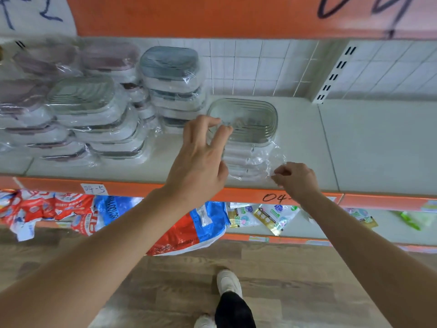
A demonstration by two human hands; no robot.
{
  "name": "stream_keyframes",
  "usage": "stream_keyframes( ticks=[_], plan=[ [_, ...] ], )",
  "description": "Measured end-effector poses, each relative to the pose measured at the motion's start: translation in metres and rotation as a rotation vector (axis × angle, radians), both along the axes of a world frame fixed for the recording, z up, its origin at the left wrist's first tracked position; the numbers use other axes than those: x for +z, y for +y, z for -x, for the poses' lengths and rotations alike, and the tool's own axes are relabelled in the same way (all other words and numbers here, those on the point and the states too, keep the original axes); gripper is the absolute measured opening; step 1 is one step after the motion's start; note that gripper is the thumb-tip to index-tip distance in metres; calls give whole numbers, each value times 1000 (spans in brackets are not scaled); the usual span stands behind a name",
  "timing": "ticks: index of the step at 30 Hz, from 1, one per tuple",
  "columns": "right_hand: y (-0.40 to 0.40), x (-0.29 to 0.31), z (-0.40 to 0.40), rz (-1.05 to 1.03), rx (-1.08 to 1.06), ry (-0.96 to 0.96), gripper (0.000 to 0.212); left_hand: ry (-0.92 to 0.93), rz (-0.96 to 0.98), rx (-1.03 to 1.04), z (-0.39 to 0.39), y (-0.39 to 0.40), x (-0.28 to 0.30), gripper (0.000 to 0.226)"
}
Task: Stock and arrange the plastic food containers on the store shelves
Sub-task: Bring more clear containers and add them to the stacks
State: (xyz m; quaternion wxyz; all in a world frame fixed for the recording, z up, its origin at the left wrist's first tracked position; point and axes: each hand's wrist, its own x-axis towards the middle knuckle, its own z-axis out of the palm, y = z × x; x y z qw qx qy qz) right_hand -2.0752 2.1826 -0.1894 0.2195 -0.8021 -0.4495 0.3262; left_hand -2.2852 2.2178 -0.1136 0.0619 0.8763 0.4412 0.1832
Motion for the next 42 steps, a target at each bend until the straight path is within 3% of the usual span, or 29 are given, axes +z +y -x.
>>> stream_keyframes(
  ticks=[4, 7, 10, 14, 19, 25, 29, 32, 38, 42],
  plan=[
    [0, 19, -10, -101, 47, -39, 9, 29, -3, -11, 0, 1, 0, 51],
    [3, 40, -9, -183, 146, -81, 43, 45, -6, -13, 1, 1, 1, 50],
    [4, 62, -3, -277, 222, -148, 64, 67, -11, -7, 2, 0, 2, 51],
    [5, 89, 9, -355, 299, -179, 75, 95, 16, 2, 3, 0, 8, 53],
    [15, 108, 25, -373, 442, -316, 71, 139, 58, -13, 5, 0, 16, 53],
    [35, 106, 43, -242, 580, -528, 97, 82, 82, -15, 5, -1, 17, 52],
    [33, 110, 41, -210, 548, -577, 103, 34, 132, 51, 4, 7, 14, 59],
    [21, 110, 31, -179, 491, -583, 95, 136, 180, 22, -1, 14, 10, 65],
    [-13, 98, -1, -131, 295, -339, 98, 407, 213, -135, -20, 28, 1, 87],
    [-35, 81, -21, -71, 230, -282, 89, 535, 219, -148, -40, 34, -4, 89]
  ],
)
